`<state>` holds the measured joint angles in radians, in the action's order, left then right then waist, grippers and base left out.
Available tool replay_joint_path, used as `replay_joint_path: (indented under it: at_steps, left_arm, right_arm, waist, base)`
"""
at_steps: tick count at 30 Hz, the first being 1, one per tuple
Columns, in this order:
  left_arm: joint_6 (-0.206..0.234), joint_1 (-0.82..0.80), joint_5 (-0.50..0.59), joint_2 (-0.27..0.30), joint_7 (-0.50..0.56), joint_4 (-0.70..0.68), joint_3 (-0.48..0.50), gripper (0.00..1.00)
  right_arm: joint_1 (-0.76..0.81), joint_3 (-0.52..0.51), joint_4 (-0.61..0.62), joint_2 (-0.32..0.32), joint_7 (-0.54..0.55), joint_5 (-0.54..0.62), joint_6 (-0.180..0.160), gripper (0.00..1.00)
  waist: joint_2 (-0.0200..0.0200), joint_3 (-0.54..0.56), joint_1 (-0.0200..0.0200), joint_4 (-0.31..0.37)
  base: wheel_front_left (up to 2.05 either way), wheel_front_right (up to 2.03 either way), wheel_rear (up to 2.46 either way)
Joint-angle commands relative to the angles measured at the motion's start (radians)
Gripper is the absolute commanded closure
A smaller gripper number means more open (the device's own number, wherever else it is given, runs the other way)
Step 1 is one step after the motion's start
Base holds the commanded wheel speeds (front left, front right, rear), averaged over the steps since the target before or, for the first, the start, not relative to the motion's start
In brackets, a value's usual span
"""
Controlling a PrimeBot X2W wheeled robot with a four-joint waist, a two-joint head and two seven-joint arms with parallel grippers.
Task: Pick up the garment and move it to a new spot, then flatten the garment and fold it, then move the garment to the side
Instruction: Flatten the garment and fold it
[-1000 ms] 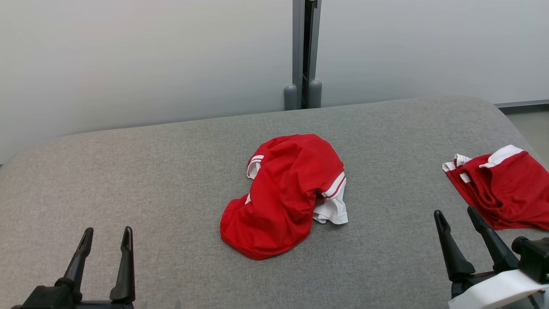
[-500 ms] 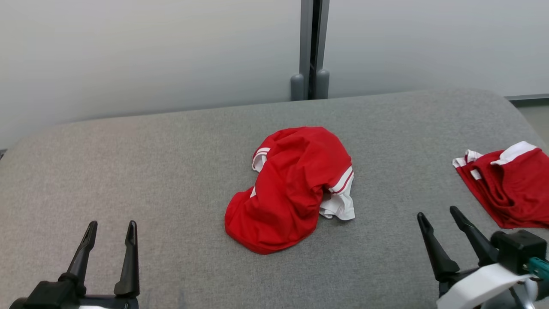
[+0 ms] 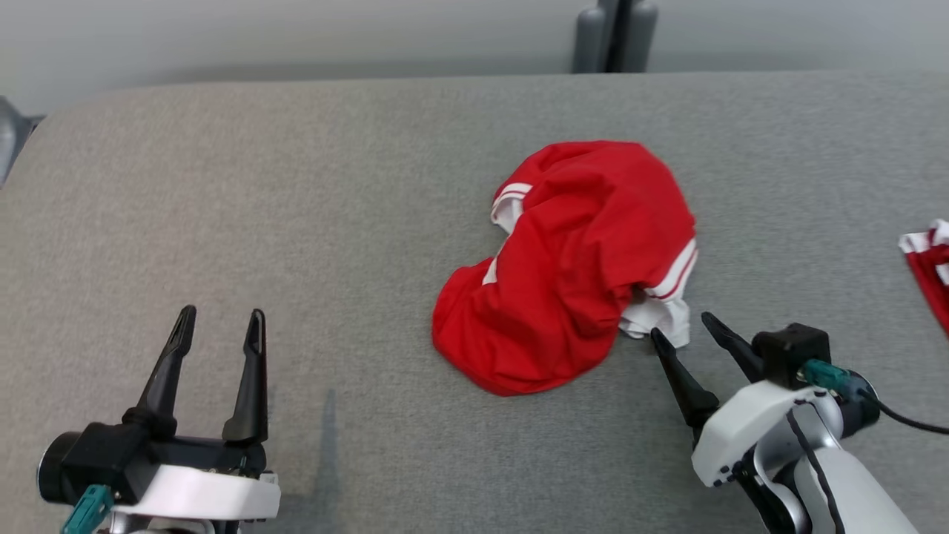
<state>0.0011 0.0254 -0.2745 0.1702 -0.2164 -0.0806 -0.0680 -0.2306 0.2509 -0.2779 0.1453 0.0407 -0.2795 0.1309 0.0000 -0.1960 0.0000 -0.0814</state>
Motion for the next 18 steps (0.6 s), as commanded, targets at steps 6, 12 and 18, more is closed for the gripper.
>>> replay_joint_path:
  at_steps: [6, 12, 18]
  left_arm:
    - [-0.010, -0.060, -0.002, -0.010, -0.030, 0.049, -0.004, 0.00]
    - [-0.013, -0.075, -0.003, -0.010, -0.040, 0.073, 0.008, 0.00]
    - [-0.017, -0.081, 0.000, -0.008, -0.045, 0.083, 0.016, 0.00]
  right_arm:
    - [-0.112, -0.030, -0.150, -0.002, -0.084, 0.032, 0.000, 0.79]
    - [-0.134, -0.088, -0.116, 0.015, -0.163, 0.078, 0.000, 1.00]
    - [-0.174, -0.149, 0.064, 0.066, -0.193, 0.212, 0.000, 1.00]
  waist:
    - [0.0000, -0.065, 0.0000, -0.048]
    - [0.0000, -0.064, 0.0000, -0.015]
    - [0.0000, -0.053, 0.0000, 0.024]
  base:
    - [0.00, 0.00, 0.00]
    - [0.00, 0.00, 0.00]
    - [0.00, 0.00, 0.00]
